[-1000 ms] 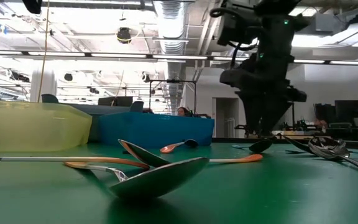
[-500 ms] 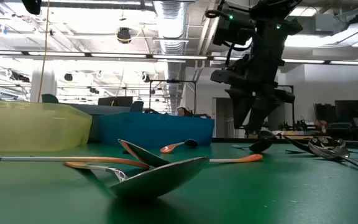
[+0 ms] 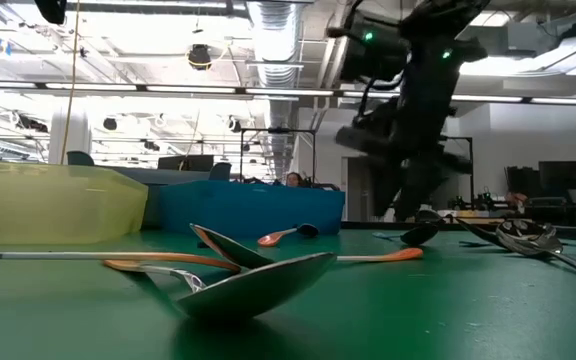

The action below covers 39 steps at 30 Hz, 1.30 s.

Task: Sort silverware by color (type)
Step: Put the blue spoon into the light blue bin

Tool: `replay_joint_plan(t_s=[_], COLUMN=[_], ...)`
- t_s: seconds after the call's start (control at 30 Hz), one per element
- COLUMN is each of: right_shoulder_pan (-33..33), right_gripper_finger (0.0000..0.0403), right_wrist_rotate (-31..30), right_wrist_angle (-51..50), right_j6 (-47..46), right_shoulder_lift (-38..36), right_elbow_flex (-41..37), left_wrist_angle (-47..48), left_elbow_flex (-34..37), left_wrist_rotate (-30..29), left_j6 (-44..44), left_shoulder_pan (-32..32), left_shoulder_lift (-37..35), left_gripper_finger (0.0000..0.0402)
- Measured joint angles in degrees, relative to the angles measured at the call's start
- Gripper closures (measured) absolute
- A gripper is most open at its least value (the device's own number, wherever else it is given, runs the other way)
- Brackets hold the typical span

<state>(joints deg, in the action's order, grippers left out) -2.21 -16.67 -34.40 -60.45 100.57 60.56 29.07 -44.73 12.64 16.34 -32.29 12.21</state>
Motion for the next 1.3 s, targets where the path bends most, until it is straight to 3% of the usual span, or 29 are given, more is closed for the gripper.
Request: replay_joint_plan(t_s=[0.43,0.77,1.03,1.3], right_shoulder_pan=[-1.59,-1.7,-0.84,-0.59], right_gripper_finger=[0.0221,0.0221,0.0221,0.0221], right_wrist_rotate=[1.56,-2.66,-2.72,-2.53], right_wrist_angle=[0.05,-8.53,-25.08,-18.7], right_j6=[-0.98,3.07,-6.38,-16.46], right_shoulder_lift=[6.01,-3.9,-6.23,-6.25], right_elbow_flex=[1.17,3.14,2.89,-0.63], left_wrist_angle=[0.02,-0.04,-0.04,-0.04], left_elbow_flex=[0.02,0.02,0.02,0.02], left_wrist_rotate=[-2.62,-2.86,-2.93,-3.05], left_j6=[0.22,0.2,0.37,0.0], left_shoulder_pan=[0.04,0.04,0.04,0.04], left_shoulder_lift=[0.02,0.17,0.17,0.17], left_gripper_finger=[0.028,0.028,0.028,0.028])
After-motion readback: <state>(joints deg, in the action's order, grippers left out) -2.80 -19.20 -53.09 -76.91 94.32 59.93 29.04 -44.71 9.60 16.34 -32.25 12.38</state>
